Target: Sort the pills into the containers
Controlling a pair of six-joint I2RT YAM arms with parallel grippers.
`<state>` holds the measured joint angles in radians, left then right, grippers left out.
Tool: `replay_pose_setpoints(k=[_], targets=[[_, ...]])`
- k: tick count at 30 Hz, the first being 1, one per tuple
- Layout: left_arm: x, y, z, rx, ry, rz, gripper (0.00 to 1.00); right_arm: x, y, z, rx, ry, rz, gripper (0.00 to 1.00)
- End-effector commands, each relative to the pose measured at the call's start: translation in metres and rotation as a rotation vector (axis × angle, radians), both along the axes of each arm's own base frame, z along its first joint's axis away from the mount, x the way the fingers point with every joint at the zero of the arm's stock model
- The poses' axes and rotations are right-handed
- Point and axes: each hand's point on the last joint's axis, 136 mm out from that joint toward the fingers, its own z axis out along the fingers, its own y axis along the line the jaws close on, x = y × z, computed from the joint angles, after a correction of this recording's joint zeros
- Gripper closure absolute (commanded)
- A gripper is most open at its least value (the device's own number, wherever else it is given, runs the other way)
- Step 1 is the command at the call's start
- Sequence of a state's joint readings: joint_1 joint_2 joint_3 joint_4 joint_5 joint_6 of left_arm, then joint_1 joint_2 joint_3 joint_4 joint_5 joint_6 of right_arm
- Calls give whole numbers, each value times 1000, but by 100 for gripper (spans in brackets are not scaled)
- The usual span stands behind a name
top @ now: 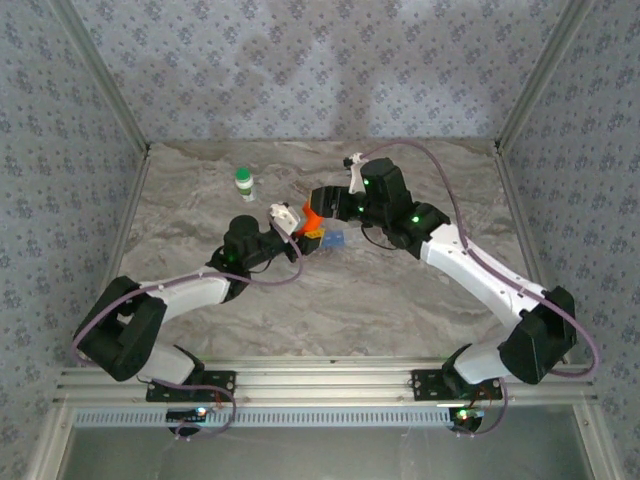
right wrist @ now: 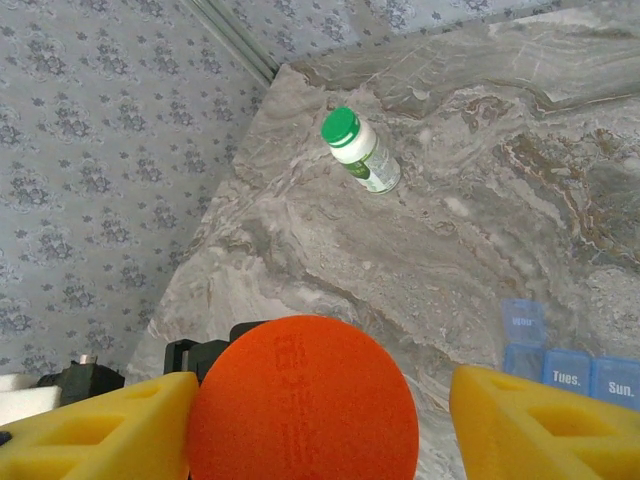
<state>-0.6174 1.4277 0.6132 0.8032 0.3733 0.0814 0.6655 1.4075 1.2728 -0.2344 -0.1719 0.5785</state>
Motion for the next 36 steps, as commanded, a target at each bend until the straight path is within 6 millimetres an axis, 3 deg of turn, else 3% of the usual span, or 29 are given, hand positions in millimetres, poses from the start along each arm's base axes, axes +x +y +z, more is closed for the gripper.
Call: replay_pose_setpoints(k=[1, 14, 28, 32, 36], targets=[[0, -8, 27, -32, -76, -20, 100, 8, -1, 8, 18, -2, -17, 33], [0, -5, 37, -47, -88, 2, 100, 2, 7, -4, 51, 42, 39, 42], [0, -4, 39, -57, -81, 9, 100, -3, 7, -10, 69, 38, 48, 42], [0, -3, 40, -61, -80, 10, 100, -3, 6, -9, 63, 25, 47, 49], [-1, -2, 42, -71, -78, 6, 100, -7, 6, -12, 42, -11, 85, 63]])
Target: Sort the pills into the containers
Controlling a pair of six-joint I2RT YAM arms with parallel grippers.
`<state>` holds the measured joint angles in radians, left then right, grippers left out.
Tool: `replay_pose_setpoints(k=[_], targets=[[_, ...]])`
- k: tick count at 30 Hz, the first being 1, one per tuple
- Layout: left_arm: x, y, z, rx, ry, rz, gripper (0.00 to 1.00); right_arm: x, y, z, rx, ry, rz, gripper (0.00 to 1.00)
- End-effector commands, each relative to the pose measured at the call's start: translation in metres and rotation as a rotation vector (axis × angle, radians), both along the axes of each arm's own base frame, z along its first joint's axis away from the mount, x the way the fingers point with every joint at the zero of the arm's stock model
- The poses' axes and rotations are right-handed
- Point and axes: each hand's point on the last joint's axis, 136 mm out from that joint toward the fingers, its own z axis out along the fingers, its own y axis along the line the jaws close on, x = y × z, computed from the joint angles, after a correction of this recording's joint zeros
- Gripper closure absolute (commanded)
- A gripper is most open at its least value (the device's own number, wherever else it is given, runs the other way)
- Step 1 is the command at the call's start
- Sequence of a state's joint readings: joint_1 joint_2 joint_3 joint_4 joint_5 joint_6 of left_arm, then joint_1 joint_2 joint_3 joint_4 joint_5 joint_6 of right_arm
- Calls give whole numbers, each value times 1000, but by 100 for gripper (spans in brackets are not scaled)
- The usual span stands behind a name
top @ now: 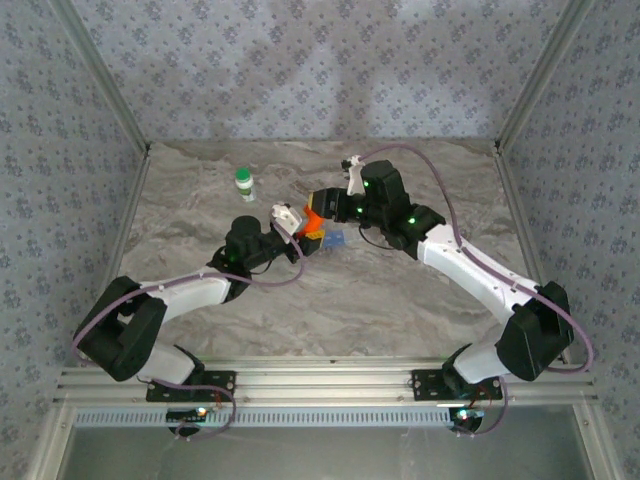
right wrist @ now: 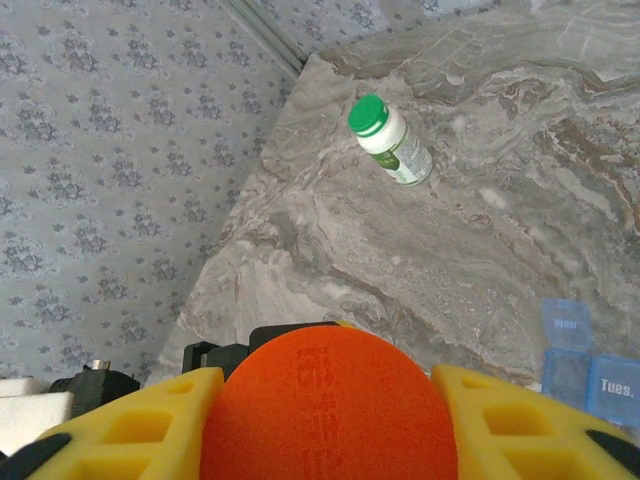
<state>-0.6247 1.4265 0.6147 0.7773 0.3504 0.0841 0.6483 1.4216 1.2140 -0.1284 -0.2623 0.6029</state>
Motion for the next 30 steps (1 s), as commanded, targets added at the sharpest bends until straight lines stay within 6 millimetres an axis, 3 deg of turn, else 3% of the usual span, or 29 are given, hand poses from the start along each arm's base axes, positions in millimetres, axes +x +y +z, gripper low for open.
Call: replay_pose_setpoints(k=[1, 5, 11, 18, 24, 30], targets=[[-1, -1, 49, -96, -90, -9, 100, -9, -4, -10, -33, -34, 49, 65], [-2, 10, 53, -141, -58, -58, 100, -21, -7, -5, -33, -164, 185, 67], [-28, 11, 56, -141, -43, -248, 100, -50, -20, 3, -33, -374, 449, 68], [-55, 8, 63, -129, -56, -376, 100, -76, -22, 0, -61, -489, 651, 61], [-63, 8, 65, -114, -55, -419, 100, -77, -25, 7, -79, -526, 700, 47], [-60, 7, 61, -101, -50, -402, 100, -70, -22, 28, -45, -529, 665, 25]])
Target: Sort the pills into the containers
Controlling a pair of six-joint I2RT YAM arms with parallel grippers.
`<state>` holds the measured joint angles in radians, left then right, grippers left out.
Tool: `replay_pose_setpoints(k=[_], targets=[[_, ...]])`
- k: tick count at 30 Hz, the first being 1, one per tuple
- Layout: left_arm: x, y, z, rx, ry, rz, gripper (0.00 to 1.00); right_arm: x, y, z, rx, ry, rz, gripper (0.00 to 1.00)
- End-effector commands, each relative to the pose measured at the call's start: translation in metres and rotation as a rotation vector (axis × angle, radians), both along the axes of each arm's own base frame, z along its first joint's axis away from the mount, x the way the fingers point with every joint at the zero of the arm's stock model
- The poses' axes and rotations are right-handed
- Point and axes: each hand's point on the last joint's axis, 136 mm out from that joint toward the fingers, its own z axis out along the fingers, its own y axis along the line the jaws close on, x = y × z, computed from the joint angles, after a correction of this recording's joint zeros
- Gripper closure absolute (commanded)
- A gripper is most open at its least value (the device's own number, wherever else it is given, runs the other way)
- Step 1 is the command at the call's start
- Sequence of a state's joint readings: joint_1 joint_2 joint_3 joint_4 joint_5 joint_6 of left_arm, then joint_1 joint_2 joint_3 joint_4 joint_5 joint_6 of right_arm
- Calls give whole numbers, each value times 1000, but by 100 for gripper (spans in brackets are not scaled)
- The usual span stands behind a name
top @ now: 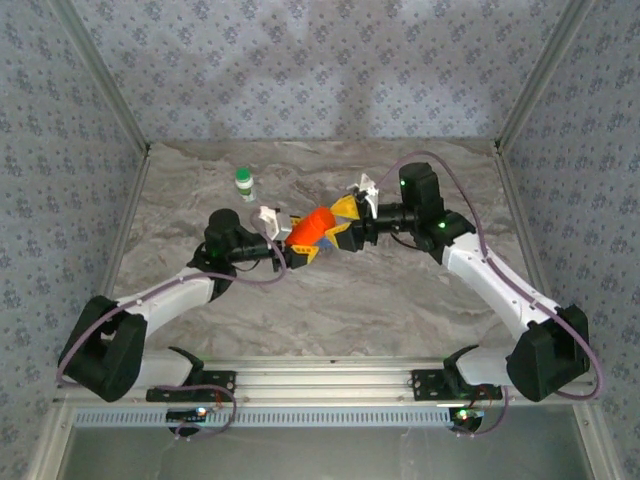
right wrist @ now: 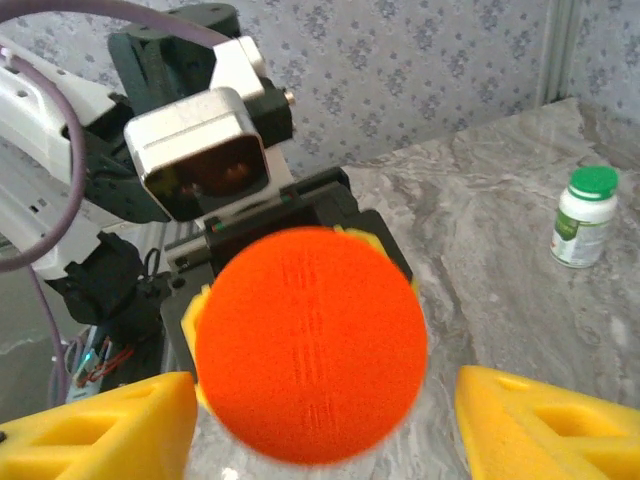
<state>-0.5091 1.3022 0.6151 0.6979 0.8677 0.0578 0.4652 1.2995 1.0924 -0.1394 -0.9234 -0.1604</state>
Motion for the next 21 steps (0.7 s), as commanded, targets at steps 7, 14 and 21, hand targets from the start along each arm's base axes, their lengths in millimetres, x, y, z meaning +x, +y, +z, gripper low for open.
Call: replay_pose_setpoints(k=[7, 14, 21], targets=[[17, 3, 14, -3, -50, 96, 100, 7, 4, 39, 47, 54, -99, 1], [49, 12, 8, 54, -122, 376, 100, 75, -30, 47, 70, 220, -742, 8], [64, 8, 6, 73, -174, 520, 100, 87, -7, 37, 154, 471, -840, 13]])
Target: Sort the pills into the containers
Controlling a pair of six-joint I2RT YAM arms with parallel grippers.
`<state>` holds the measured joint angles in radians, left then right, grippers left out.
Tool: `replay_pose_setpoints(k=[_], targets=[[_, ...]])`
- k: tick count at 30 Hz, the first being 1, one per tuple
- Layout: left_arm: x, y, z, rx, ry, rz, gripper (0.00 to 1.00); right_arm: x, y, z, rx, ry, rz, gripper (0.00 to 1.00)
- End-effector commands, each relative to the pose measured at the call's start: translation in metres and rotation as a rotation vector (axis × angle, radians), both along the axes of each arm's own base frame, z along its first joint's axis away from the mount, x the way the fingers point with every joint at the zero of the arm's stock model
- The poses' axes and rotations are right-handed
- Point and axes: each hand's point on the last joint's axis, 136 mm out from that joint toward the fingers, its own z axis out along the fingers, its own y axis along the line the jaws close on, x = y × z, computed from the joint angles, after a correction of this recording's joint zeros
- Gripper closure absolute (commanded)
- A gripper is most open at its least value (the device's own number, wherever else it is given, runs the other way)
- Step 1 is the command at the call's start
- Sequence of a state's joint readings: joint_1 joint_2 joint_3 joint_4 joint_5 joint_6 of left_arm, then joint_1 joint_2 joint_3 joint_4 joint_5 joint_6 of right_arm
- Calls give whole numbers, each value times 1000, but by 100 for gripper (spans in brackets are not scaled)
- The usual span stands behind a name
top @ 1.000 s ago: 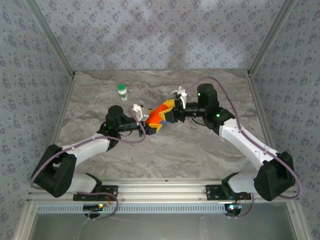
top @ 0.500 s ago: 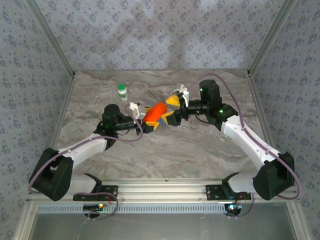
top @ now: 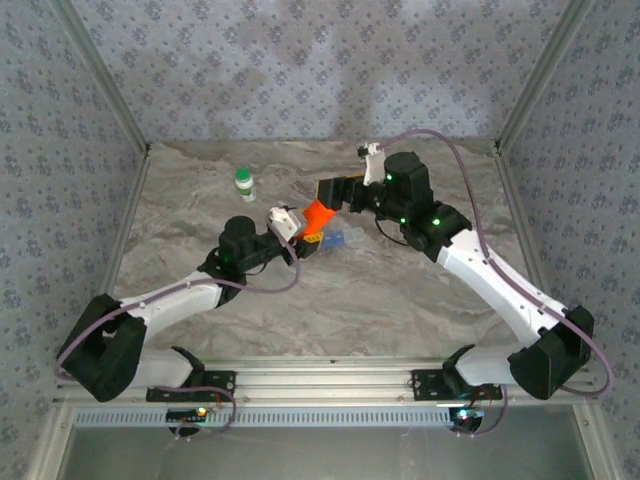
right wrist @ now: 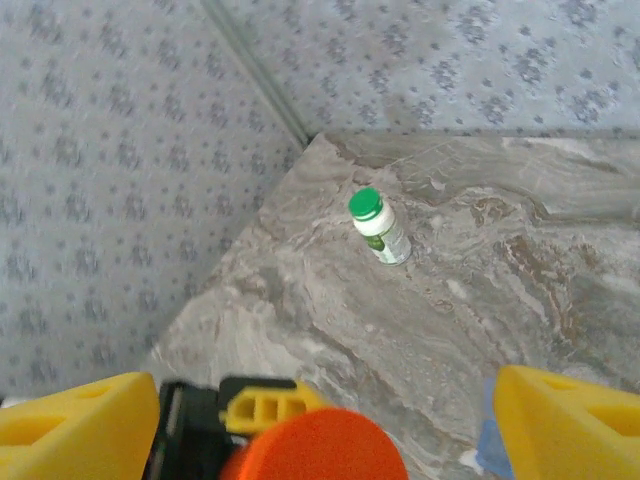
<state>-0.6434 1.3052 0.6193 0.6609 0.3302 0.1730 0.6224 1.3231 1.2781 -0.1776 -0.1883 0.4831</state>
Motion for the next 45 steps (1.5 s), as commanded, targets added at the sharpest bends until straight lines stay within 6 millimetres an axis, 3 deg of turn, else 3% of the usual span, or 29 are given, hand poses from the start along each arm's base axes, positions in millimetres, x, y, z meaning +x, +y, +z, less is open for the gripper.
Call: replay_pose_setpoints(k=[1, 6, 20, 34, 40, 43, 45], targets=[[20, 10, 18, -30, -82, 131, 100, 18, 2, -9, 76, 146, -146, 14], [26, 14, 17, -56, -81, 177, 100, 23, 7, -31, 62, 251, -192, 17], [30, 10, 12, -56, -62, 175, 100, 21, 29, -48, 73, 294, -128, 23], [30, 9, 16, -67, -49, 158, 100, 15, 39, -48, 112, 265, -72, 53], [16, 14, 28, -158, 6, -18, 100, -5, 42, -30, 139, 97, 91, 63], [3, 17, 33, -173, 20, -127, 100, -30, 48, -20, 159, -39, 311, 61], [-9, 16, 34, -166, 13, -186, 100, -58, 52, -19, 135, -131, 491, 63]])
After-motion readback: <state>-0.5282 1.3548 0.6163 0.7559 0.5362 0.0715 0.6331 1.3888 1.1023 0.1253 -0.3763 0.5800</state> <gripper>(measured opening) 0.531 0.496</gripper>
